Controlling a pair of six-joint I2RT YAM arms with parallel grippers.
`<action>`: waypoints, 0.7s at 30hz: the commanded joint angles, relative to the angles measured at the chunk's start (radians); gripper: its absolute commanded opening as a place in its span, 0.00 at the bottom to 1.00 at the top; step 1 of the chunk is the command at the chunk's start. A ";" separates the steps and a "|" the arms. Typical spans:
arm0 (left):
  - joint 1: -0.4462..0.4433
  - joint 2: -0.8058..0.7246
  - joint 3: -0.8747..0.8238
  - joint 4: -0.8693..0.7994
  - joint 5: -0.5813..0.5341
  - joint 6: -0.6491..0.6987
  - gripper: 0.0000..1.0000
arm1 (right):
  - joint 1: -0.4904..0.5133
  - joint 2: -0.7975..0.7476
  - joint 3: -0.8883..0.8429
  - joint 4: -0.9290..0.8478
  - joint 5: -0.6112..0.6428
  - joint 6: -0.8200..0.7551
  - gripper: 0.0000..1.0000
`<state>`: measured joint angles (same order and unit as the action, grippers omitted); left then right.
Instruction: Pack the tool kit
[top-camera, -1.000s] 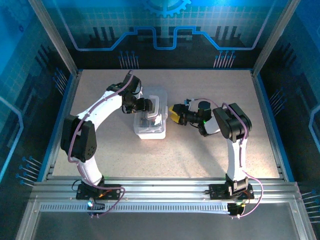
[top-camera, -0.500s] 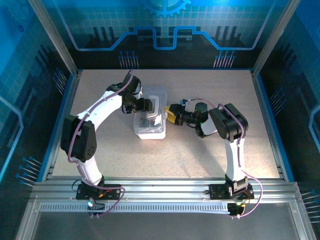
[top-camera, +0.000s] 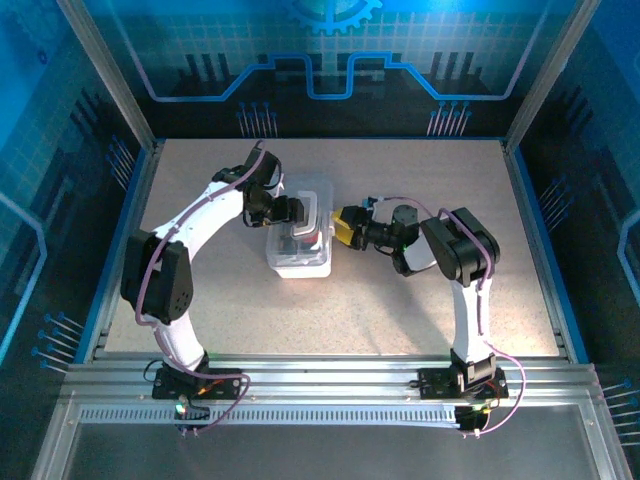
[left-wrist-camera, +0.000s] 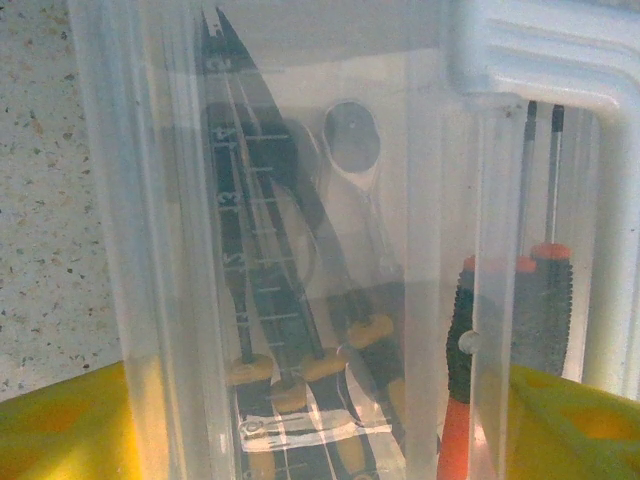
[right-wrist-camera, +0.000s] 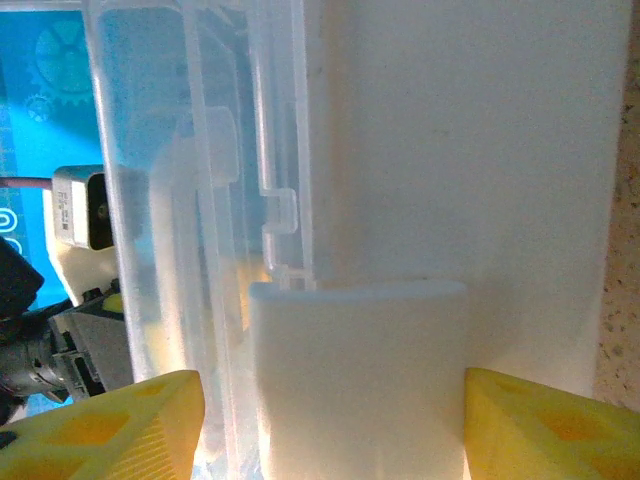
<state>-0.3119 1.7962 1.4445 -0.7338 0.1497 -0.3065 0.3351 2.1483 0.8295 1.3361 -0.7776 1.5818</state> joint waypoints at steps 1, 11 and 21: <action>-0.006 0.103 -0.078 -0.144 0.007 -0.017 0.17 | -0.012 -0.072 -0.011 0.048 -0.011 -0.016 0.67; -0.006 0.105 -0.071 -0.148 0.007 -0.018 0.17 | -0.018 -0.093 -0.018 -0.088 -0.008 -0.107 0.62; -0.010 0.113 -0.065 -0.159 -0.011 -0.027 0.17 | -0.003 -0.063 0.041 -0.299 -0.004 -0.233 0.54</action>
<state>-0.3172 1.7988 1.4509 -0.7357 0.1497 -0.3080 0.3218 2.0792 0.8356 1.1080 -0.7799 1.4128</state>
